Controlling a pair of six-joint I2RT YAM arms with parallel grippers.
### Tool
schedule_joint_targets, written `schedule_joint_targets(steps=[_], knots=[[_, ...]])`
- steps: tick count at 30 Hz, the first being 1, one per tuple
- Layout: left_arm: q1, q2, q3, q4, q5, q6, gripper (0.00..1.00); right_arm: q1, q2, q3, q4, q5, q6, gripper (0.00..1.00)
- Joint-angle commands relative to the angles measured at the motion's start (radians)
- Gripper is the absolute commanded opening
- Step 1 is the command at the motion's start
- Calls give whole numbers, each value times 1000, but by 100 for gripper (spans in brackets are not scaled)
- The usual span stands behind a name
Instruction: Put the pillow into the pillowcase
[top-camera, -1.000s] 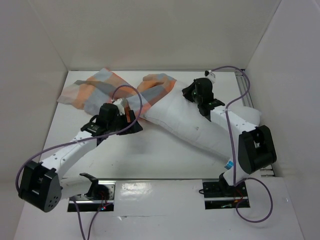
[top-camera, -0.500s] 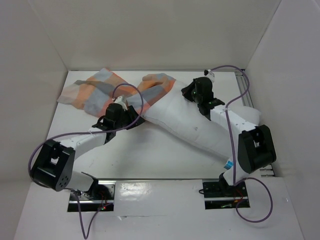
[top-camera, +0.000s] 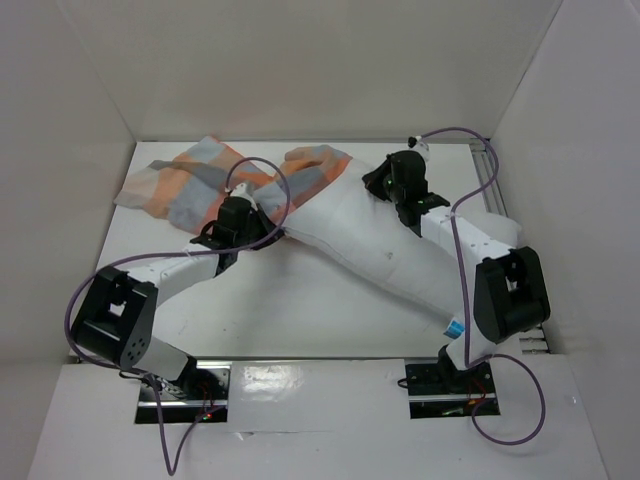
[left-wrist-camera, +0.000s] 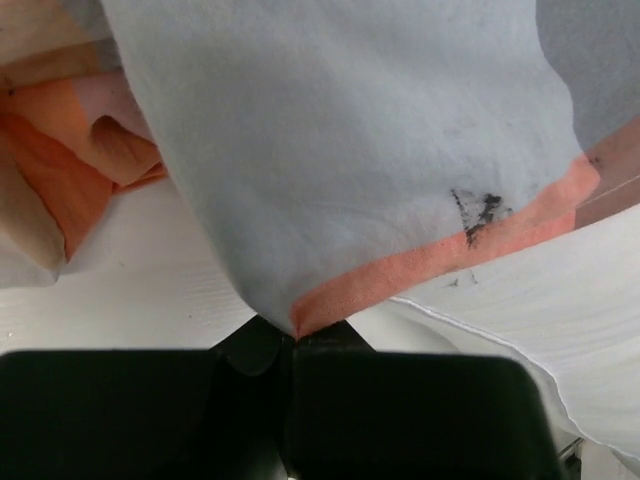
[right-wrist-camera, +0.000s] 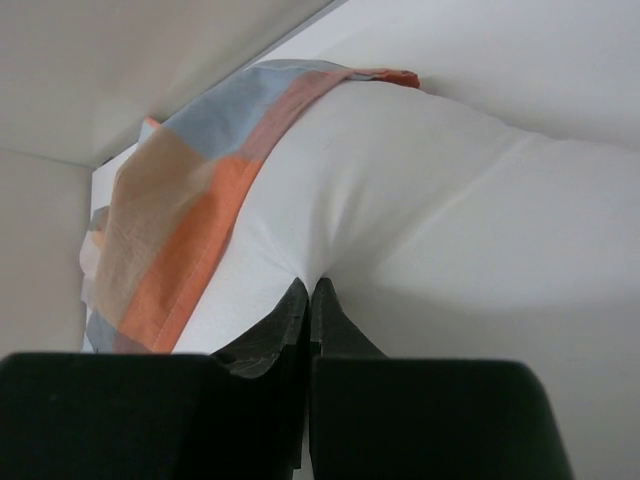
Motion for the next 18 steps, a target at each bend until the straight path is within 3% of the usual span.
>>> schedule_joint_targets(steps=[1, 9, 10, 11, 14, 18], knots=[[4, -58, -12, -29, -44, 4, 0, -9, 4, 66, 44, 7, -7, 0], [13, -170, -91, -57, -82, 4, 2, -9, 23, 66, 44, 7, -7, 0], [13, -181, -92, -57, -82, 4, 13, -9, 23, 66, 44, 7, -7, 0], [13, -181, -102, -57, -82, -10, 39, -9, 23, 66, 44, 7, -7, 0], [13, -181, -111, -41, -58, -53, 71, -9, 23, 75, 44, 7, -7, 0], [13, -181, -111, -32, -70, -111, 78, -9, 23, 75, 44, -2, -16, 0]])
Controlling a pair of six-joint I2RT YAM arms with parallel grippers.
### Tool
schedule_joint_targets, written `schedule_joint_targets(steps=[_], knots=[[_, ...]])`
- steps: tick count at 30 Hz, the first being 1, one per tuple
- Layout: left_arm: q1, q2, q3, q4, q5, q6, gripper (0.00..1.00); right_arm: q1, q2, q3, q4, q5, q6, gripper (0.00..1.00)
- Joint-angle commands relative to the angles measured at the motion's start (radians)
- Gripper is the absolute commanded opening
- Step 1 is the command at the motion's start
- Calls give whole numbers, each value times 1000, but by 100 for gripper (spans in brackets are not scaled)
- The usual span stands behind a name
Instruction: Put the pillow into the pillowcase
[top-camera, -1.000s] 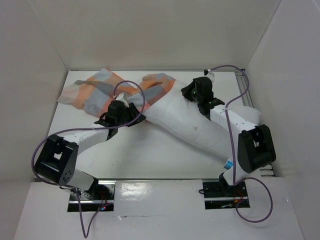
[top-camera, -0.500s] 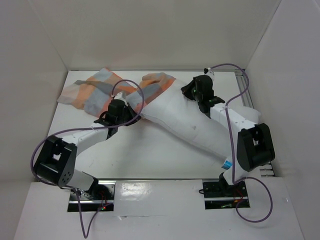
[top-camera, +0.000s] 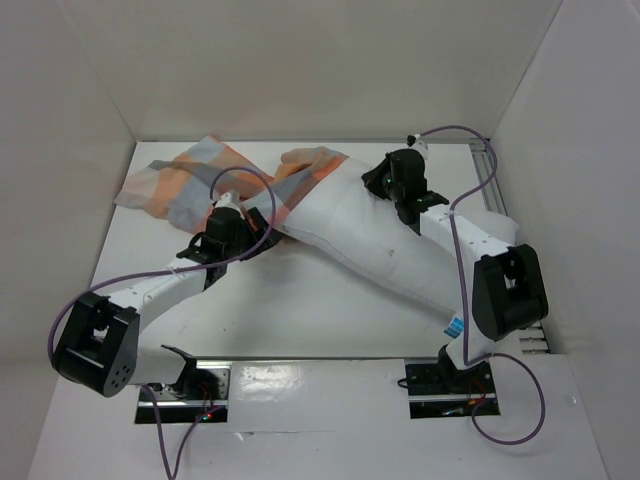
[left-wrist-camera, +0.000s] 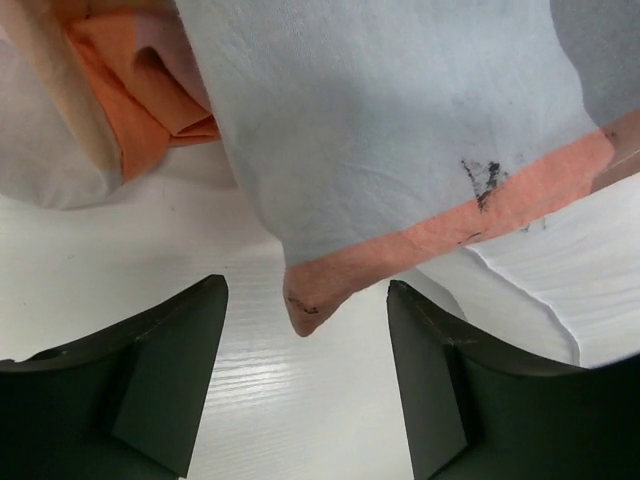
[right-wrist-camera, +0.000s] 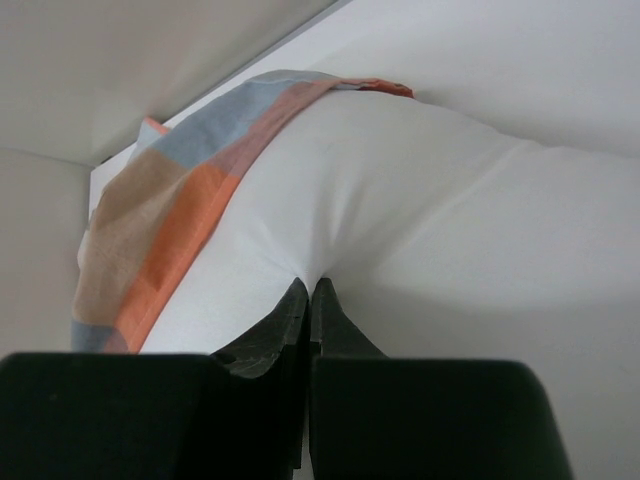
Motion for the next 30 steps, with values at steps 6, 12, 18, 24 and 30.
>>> schedule_joint_targets(steps=[6, 12, 18, 24, 30], knots=[[-14, 7, 15, -4, -99, -84, 81, -6, 4, 65, 45, -3, -7, 0], [-14, 100, 36, 48, -128, -75, 57, -6, 4, 65, 45, -12, -7, 0], [-14, 101, 88, -13, -159, -46, 0, -6, 4, 142, -86, -72, -150, 35], [-14, 4, 127, -132, -140, -5, 0, 123, -8, 282, -378, 5, -478, 100], [-14, -28, 127, -123, -108, 8, 0, 332, -46, 260, -582, 208, -659, 100]])
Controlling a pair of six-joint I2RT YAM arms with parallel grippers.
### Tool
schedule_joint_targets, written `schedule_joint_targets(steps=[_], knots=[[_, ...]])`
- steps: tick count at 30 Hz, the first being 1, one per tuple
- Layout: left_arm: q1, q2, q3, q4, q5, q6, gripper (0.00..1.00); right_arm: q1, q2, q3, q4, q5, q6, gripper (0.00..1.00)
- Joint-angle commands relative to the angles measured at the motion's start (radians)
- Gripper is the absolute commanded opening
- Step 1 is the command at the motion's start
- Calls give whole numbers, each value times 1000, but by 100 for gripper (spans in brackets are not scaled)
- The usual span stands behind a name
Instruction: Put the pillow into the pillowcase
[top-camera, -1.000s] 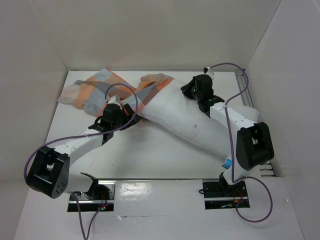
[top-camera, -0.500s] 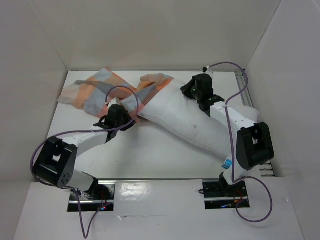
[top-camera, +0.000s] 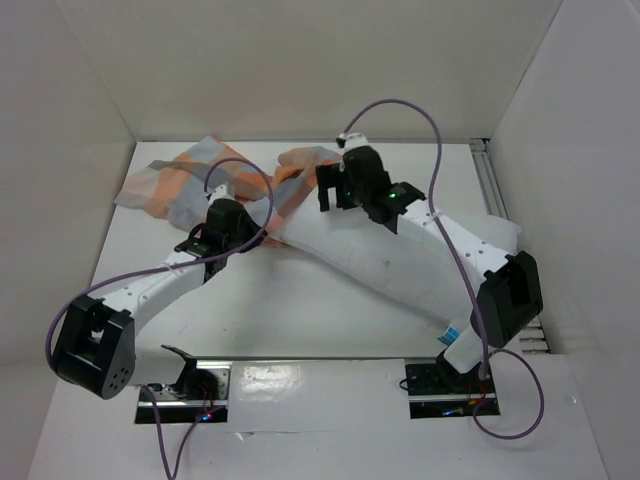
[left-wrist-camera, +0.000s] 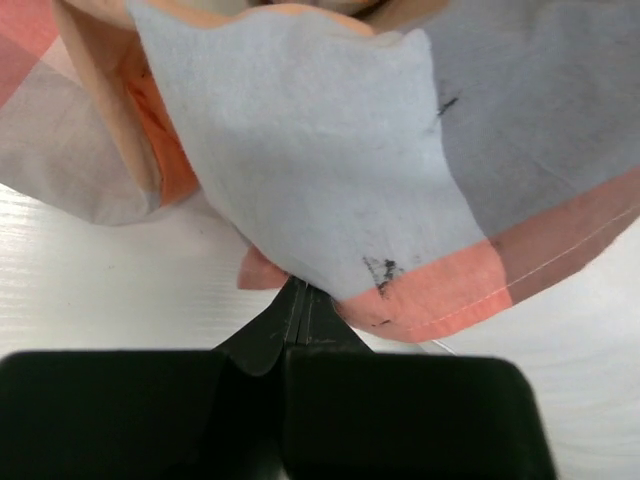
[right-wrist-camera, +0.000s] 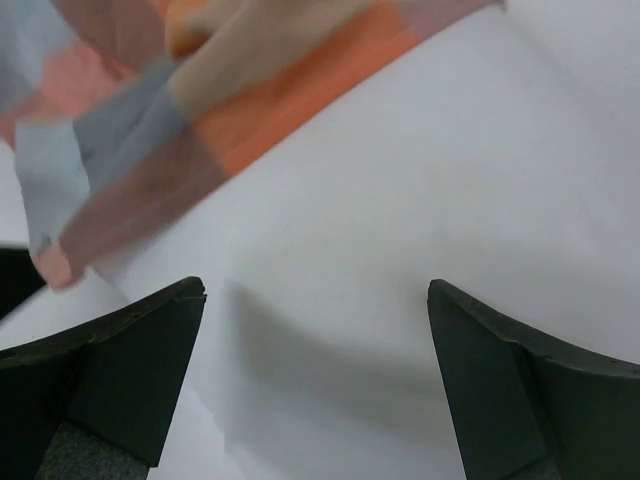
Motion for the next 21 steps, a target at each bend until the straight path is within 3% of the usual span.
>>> schedule_joint_targets(steps=[1, 4, 5, 7, 9, 10, 17, 21], knots=[[-5, -20, 35, -10, 17, 30, 0, 123, -37, -12, -182, 191, -161, 100], [-5, -20, 17, -19, 28, 54, 2, 160, -66, -44, -206, 250, -171, 100], [-5, -34, 2, -19, 28, 55, 8, 160, -90, -44, -206, 250, -171, 100], [-5, -65, -63, 21, 17, 55, 49, 160, -101, -53, -206, 260, -171, 100], [-5, -97, -98, 79, 8, 64, 73, 160, -101, -53, -206, 273, -161, 100], [-5, -97, -128, 97, 8, 64, 78, 160, -101, -53, -206, 273, -161, 100], [-23, -108, -294, 266, 25, 79, 80, 94, -121, -64, -170, 143, -140, 100], [-32, -18, -304, 366, 25, 79, 80, 84, -139, -85, -159, 119, -140, 100]])
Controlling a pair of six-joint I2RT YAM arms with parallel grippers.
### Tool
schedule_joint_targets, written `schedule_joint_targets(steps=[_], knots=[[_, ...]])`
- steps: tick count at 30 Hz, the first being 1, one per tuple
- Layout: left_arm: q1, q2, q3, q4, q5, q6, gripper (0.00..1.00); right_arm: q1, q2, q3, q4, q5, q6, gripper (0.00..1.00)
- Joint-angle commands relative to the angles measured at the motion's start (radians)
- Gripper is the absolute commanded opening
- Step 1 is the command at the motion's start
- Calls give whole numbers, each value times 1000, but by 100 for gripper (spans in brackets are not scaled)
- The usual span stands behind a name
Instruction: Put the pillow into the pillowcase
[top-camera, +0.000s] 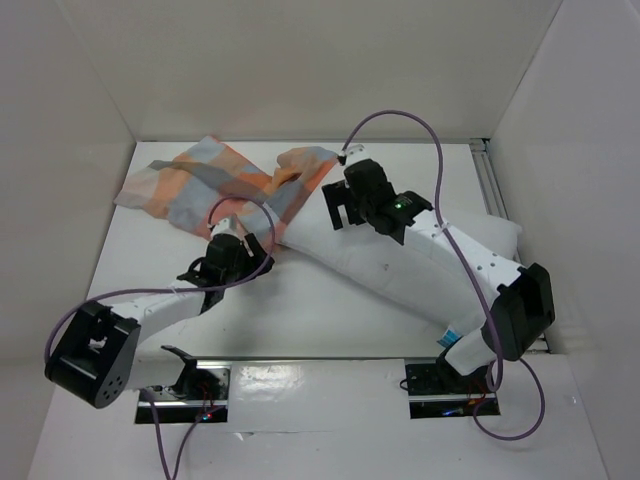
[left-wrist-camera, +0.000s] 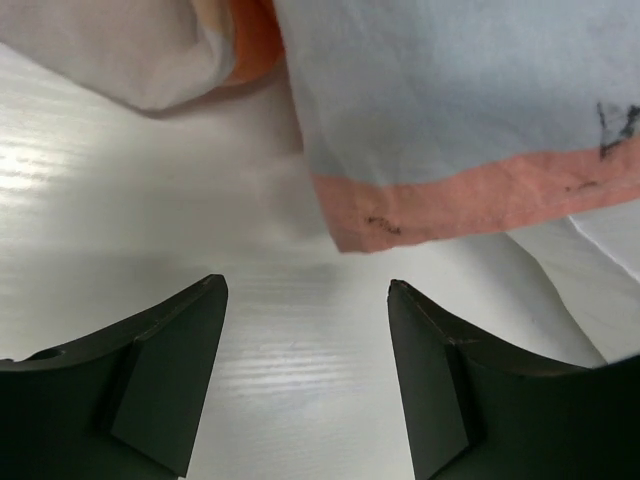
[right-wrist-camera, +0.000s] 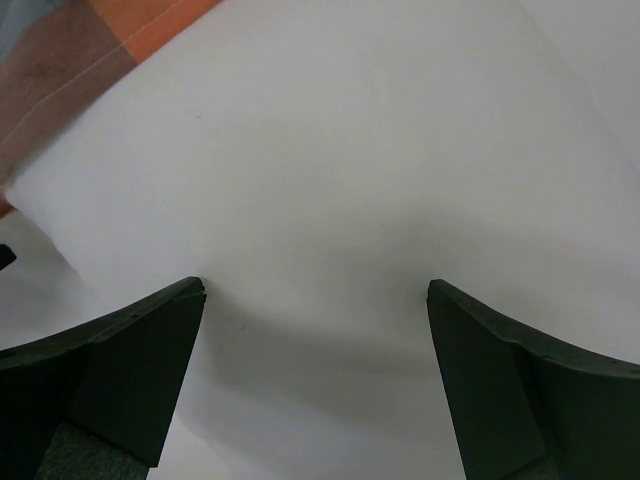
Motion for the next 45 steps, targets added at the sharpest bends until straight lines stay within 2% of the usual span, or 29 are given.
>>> schedule_joint_targets(steps=[1, 6, 10, 16, 20, 21, 23, 24, 25, 27, 29, 33, 36, 37, 38, 39, 40, 41, 42, 44, 45], knots=[[-9, 68, 8, 178, 2, 32, 78, -15, -54, -21, 21, -47, 1, 100], [-9, 175, 30, 314, 17, 40, 71, -24, -63, -32, 21, -57, 1, 100], [-9, 258, 65, 347, 18, 20, 69, -33, -83, -32, 10, -57, 1, 100], [1, 289, 97, 382, -16, 11, 64, -42, -83, -21, -60, -99, -40, 100], [1, 313, 137, 376, -27, 11, 43, -42, -74, 3, -145, -110, -51, 100], [10, 323, 146, 364, -27, 11, 30, -42, -85, 3, -145, -110, -51, 100], [10, 323, 157, 353, -27, 11, 16, -42, -95, 3, -156, -99, -51, 100], [10, 323, 157, 353, -27, 11, 5, -42, -95, 3, -168, -99, -51, 100], [10, 323, 157, 342, -27, 11, 0, -42, -95, 3, -177, -99, -51, 100], [10, 323, 166, 333, -16, 11, 0, -33, -82, 14, -201, -116, -72, 100], [10, 288, 166, 306, -16, 11, 0, 33, -65, 14, -220, -84, -95, 100], [10, 208, 166, 237, -27, 33, 0, 177, -5, -10, -234, 104, -106, 100], [10, 153, 186, 183, -16, 62, 0, 166, 50, -38, -121, 148, -76, 100], [10, 140, 186, 166, -16, 62, 0, 150, 87, -38, -66, 123, -76, 97], [10, 130, 201, 149, -4, 77, 0, 137, 108, -38, -42, 100, -66, 85], [10, 120, 221, 128, 20, 97, 0, 107, 160, -27, 11, 56, -66, 69], [10, 108, 240, 106, 21, 97, 0, 94, 161, -15, 33, 55, -51, 48], [10, 108, 273, 74, 40, 115, 0, 67, 217, 0, 50, 39, -40, 8], [10, 108, 292, 60, 79, 115, 0, 51, 248, 22, 65, 29, -30, 0], [10, 108, 341, 40, 137, 141, 0, 24, 314, 101, 107, -4, -19, 0], [10, 126, 417, 1, 212, 155, 0, 4, 329, 132, 123, -32, 9, 0]])
